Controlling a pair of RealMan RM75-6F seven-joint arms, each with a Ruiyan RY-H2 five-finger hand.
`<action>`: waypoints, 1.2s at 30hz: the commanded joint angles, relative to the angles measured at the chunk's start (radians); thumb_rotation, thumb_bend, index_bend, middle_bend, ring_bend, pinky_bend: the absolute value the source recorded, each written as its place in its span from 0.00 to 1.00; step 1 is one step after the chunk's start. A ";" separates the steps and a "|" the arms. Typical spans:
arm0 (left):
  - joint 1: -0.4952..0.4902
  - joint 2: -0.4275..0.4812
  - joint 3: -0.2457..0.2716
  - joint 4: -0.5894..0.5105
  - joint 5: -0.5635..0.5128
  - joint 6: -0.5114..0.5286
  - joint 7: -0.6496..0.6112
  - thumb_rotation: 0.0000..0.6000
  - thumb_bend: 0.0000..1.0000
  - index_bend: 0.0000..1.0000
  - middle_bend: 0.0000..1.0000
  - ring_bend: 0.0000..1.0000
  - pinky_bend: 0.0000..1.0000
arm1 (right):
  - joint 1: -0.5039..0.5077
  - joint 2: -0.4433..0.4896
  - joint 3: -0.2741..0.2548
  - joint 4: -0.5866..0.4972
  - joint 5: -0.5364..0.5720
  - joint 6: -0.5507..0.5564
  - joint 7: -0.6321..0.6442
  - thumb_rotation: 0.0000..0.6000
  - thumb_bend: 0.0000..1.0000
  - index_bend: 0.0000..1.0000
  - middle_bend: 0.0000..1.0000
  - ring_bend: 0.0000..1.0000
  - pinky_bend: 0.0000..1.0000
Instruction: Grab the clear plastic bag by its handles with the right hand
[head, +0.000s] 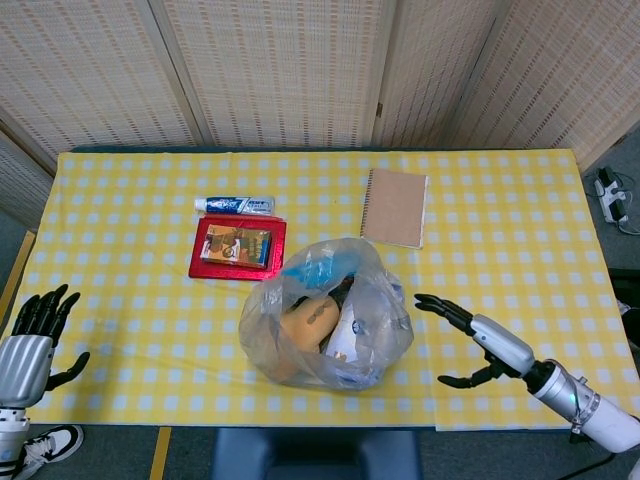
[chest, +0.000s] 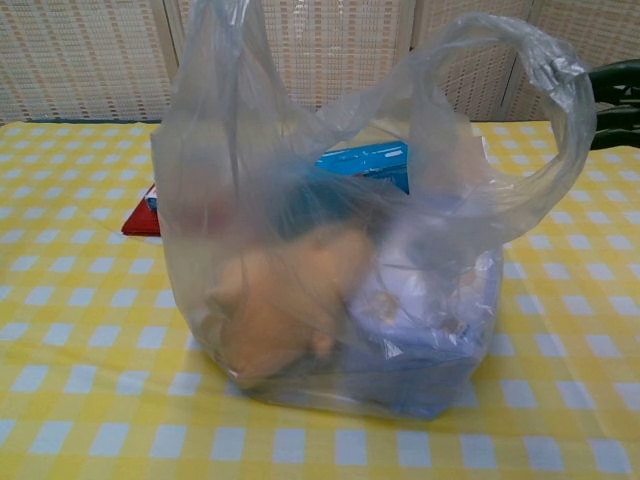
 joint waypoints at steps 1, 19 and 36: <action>0.001 0.004 0.001 -0.002 0.001 0.000 -0.009 1.00 0.32 0.00 0.03 0.01 0.05 | 0.023 -0.007 -0.003 -0.004 0.005 -0.012 0.016 1.00 0.27 0.00 0.00 0.00 0.00; 0.004 0.013 0.000 0.000 0.002 0.009 -0.038 1.00 0.32 0.00 0.03 0.02 0.05 | 0.117 -0.070 -0.009 -0.002 0.030 -0.007 0.096 1.00 0.24 0.00 0.00 0.00 0.00; 0.009 0.019 -0.002 0.001 -0.002 0.016 -0.052 1.00 0.32 0.00 0.03 0.02 0.05 | 0.212 -0.152 -0.032 0.062 0.018 0.013 0.302 1.00 0.23 0.00 0.00 0.09 0.00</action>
